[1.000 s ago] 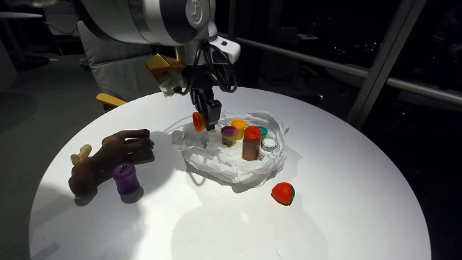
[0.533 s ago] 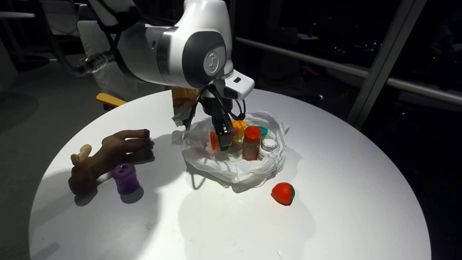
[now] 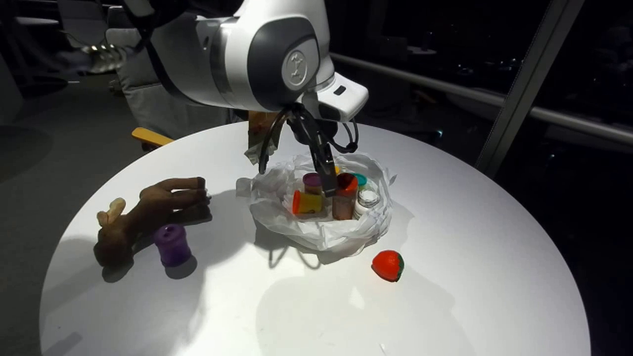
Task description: Put the contents on the table into the plastic bag.
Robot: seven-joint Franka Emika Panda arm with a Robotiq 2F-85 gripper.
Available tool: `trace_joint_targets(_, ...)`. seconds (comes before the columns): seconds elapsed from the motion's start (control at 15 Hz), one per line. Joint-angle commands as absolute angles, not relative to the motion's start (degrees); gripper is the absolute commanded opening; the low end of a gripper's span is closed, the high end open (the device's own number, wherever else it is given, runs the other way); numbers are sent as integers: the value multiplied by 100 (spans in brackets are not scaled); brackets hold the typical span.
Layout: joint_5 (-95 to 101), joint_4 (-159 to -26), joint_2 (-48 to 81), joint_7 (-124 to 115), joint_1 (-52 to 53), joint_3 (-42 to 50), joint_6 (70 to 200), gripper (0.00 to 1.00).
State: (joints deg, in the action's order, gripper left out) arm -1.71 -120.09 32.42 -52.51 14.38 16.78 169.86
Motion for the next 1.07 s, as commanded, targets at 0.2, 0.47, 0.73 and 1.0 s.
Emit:
trace_joint_targets(0.2,-56,-13319,1780,-5816,1841,2773,16881,100)
trace_joint_targets(0.47,-198,-13055,1924,-6248,1854,3222,16175,100)
trace_joint_targets(0.73,-109,-12554,2315,-6719,1090,2601,15537,100)
trace_joint_targets(1.0,-334,-11972,2890,-6784,479,2007,15019,100)
